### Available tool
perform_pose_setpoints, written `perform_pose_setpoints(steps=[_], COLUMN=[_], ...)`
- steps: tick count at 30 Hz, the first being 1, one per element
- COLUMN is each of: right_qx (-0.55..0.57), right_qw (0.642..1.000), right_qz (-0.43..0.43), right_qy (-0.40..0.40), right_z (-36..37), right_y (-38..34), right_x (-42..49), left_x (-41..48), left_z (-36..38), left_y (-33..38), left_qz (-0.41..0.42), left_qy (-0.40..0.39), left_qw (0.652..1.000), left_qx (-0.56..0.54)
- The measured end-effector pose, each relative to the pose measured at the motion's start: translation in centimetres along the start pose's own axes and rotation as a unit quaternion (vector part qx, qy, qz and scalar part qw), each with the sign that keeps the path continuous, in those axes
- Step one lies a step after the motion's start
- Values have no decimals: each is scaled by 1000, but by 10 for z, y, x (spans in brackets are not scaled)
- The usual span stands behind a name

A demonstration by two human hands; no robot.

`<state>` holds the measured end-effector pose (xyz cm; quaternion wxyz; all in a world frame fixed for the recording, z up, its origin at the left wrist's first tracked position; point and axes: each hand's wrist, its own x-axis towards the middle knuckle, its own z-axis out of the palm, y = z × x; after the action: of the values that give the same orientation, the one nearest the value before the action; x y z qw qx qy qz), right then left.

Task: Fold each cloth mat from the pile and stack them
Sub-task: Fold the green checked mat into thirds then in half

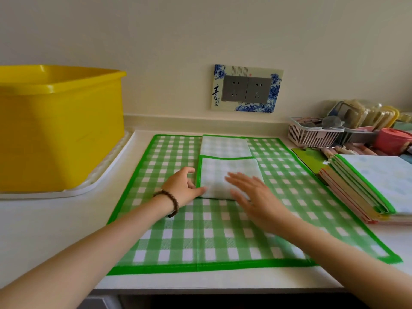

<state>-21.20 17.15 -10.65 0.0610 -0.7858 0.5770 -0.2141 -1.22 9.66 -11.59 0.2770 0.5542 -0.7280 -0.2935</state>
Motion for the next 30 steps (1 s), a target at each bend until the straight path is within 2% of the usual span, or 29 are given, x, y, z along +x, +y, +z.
perform_pose_setpoints(steps=[2,6,9,12,17,22,30], right_qx=[8,21,5,-19,-38,-37,-34], right_qw=[997,992,990,989,987,980,974], right_qz=[-13,-15,-27,-38,-47,-49,3], right_qy=[-70,-121,-136,-141,-151,-190,-222], right_z=[6,11,11,10,9,0,-32], right_y=[-8,-7,-4,-4,-3,10,53], right_x=[-4,-6,-7,-7,-7,-11,-46], left_x=[0,-8,-17,-32,-48,-48,-49], left_z=[2,0,-3,-5,-1,-4,-10], left_y=[2,8,11,13,2,3,1], left_qz=[2,23,132,220,216,202,204], left_qy=[9,26,46,-15,-106,-134,-169], left_qw=[1000,993,972,954,935,929,927], left_qx=[28,113,187,204,259,280,266])
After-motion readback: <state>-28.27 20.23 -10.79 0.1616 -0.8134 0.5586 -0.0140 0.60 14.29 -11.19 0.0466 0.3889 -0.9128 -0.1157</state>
